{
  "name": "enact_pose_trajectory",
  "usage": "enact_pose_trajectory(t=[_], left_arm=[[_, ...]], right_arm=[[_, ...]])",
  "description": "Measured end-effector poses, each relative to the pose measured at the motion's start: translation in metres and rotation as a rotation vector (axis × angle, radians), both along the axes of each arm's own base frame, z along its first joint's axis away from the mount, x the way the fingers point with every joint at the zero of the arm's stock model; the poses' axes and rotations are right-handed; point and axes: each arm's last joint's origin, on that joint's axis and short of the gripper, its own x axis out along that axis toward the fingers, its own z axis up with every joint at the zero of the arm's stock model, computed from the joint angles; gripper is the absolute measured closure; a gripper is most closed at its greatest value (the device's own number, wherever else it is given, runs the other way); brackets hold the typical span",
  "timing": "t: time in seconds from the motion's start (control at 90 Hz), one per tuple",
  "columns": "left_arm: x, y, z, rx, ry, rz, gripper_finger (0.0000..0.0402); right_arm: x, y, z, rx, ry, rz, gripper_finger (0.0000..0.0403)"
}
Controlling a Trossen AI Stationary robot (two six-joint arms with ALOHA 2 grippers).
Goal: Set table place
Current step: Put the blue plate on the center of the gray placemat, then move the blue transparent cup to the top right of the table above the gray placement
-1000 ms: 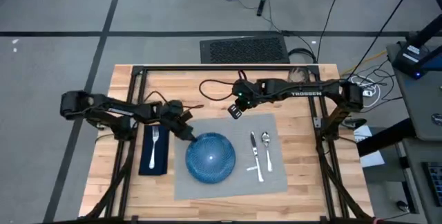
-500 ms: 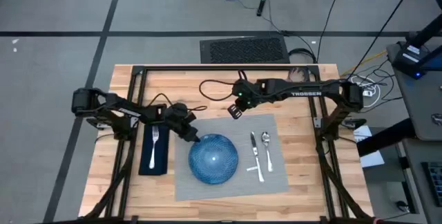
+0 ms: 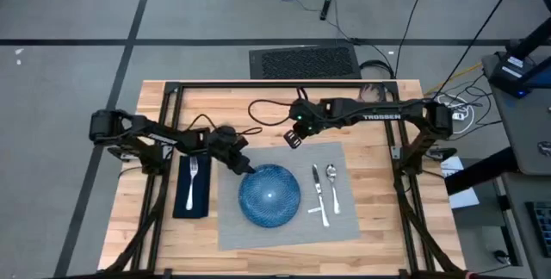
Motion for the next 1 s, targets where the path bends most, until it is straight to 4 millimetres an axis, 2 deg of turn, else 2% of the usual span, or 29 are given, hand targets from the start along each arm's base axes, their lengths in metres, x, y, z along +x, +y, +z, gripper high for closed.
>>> enact_pose_trajectory(t=[0.367, 0.644, 1.0], left_arm=[[0.000, 0.002, 0.001, 0.002, -0.004, 0.008, 0.0359], [-0.002, 0.015, 0.002, -0.007, -0.014, 0.039, 0.0341], [-0.006, 0.031, 0.002, -0.031, -0.020, 0.055, 0.0340]], right_arm=[[0.000, 0.000, 0.000, 0.000, 0.000, 0.000, 0.0397], [0.000, 0.000, 0.000, 0.007, -0.003, -0.012, 0.0397], [-0.001, -0.001, 0.001, -0.003, 0.006, 0.006, 0.0397]])
